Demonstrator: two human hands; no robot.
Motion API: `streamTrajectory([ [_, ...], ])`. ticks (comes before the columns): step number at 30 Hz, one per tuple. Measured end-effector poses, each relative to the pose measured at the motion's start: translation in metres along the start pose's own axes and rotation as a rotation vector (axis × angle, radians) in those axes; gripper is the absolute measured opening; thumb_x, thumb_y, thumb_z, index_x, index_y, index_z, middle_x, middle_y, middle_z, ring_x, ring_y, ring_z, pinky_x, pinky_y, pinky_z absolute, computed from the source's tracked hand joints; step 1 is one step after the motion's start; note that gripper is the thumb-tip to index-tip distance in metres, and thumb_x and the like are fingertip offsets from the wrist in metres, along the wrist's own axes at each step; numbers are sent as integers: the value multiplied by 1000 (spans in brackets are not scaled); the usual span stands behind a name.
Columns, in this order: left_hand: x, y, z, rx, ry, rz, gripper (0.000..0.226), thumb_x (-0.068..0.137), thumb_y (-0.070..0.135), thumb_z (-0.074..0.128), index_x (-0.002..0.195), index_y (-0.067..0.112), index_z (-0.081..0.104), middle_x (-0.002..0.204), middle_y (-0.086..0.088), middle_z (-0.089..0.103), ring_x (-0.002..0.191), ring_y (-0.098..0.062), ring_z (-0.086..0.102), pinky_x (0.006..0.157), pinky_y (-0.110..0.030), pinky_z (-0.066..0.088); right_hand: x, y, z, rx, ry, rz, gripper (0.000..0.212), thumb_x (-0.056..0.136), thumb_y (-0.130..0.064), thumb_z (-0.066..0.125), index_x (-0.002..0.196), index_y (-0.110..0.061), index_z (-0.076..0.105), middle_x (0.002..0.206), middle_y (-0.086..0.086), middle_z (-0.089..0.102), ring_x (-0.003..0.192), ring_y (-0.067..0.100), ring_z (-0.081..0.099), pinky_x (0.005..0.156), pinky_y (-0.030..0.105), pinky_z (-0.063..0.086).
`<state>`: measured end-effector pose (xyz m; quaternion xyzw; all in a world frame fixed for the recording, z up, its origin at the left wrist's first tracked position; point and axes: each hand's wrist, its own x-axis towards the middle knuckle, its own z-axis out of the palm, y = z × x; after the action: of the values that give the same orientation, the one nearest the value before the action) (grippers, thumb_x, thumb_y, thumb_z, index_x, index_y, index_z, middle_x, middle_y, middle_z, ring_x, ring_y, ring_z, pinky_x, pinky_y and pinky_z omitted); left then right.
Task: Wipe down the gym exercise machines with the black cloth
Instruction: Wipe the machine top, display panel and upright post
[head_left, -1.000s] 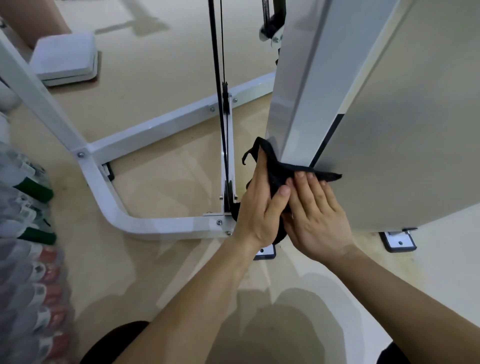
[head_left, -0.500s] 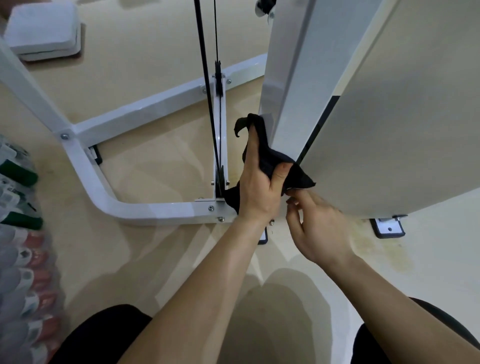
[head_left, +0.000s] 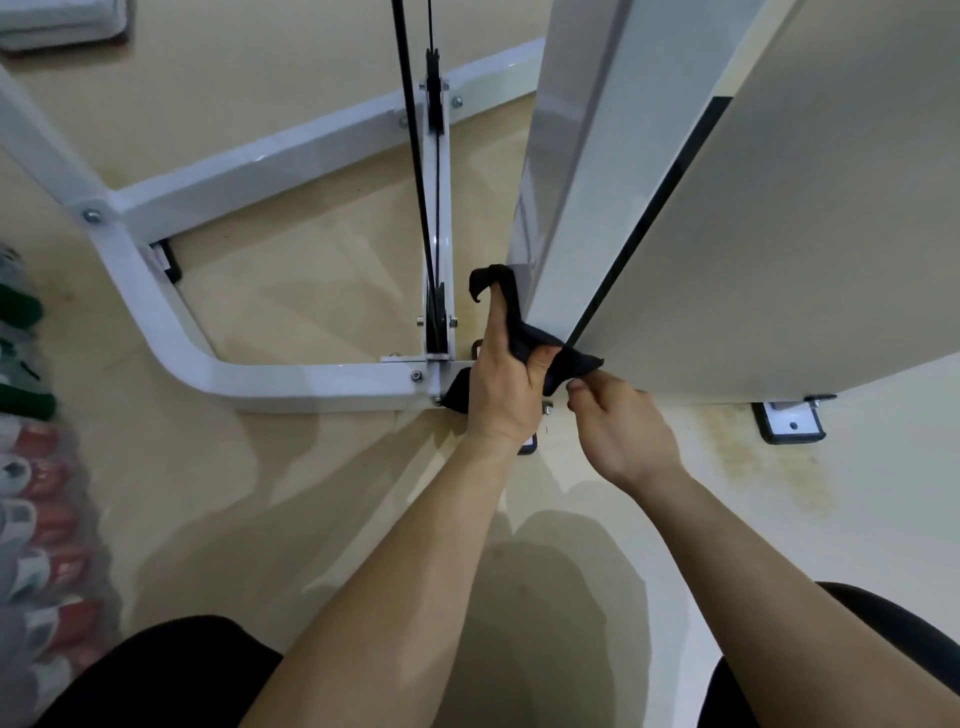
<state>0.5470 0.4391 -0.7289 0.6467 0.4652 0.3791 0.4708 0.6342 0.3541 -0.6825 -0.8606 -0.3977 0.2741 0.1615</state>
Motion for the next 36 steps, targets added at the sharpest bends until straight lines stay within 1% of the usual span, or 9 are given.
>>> streamTrajectory([
  [4,-4,2,-6,47,-58,-17,85,94,43,58,160,22,10,159,1,37,134,-29,44,95,-32,41,-9,-2,-2,-91,-15,-6,31,102,-42,32,90,-25,55,91,1,61,88,33,53,72,37,41],
  [8,-2,26,-7,10,17,60,86,95,34,65,159,12,12,160,-5,34,140,-19,36,101,-2,25,-18,6,-2,-196,-65,8,33,99,-43,31,94,-23,58,96,2,64,89,32,58,76,37,48],
  [11,4,30,-7,18,49,133,87,94,31,67,158,7,15,159,-11,35,140,-19,35,102,4,20,-18,13,4,-276,-148,13,32,99,-41,33,95,-21,58,100,3,63,89,31,58,75,35,47],
  [15,7,15,-2,4,70,155,86,91,30,67,156,0,19,155,-19,39,138,-23,38,109,-9,29,-7,18,23,-269,-241,50,29,98,-40,35,79,-22,49,96,5,60,89,32,56,73,35,43],
  [18,5,1,4,14,75,151,88,89,31,68,153,-6,21,154,-23,38,137,-20,34,107,-2,24,3,25,43,-224,-266,88,29,97,-38,35,80,-20,51,96,7,62,89,33,57,73,35,44],
  [20,4,-17,9,23,59,119,91,88,39,65,153,-7,20,155,-23,37,139,-22,34,110,-5,24,12,33,60,-230,-299,97,30,98,-38,35,86,-18,54,98,7,62,89,32,57,71,35,43],
  [24,-2,-54,20,72,5,-43,92,89,28,72,158,6,15,153,-19,43,140,-32,42,113,-33,33,30,46,88,-243,-373,114,31,98,-40,35,90,-19,57,90,1,60,80,24,57,62,31,38],
  [31,-11,-109,34,176,-42,-289,91,89,36,71,159,23,14,150,-9,49,130,-35,49,98,-39,43,50,59,112,-200,-383,130,26,94,-39,39,82,-20,51,91,2,61,82,26,58,65,32,40],
  [36,-9,-102,22,203,-108,-237,91,93,41,66,160,23,7,150,-9,49,126,-35,53,96,-38,44,51,64,105,-202,-367,129,27,95,-36,36,76,-21,47,93,5,60,81,27,54,67,33,39],
])
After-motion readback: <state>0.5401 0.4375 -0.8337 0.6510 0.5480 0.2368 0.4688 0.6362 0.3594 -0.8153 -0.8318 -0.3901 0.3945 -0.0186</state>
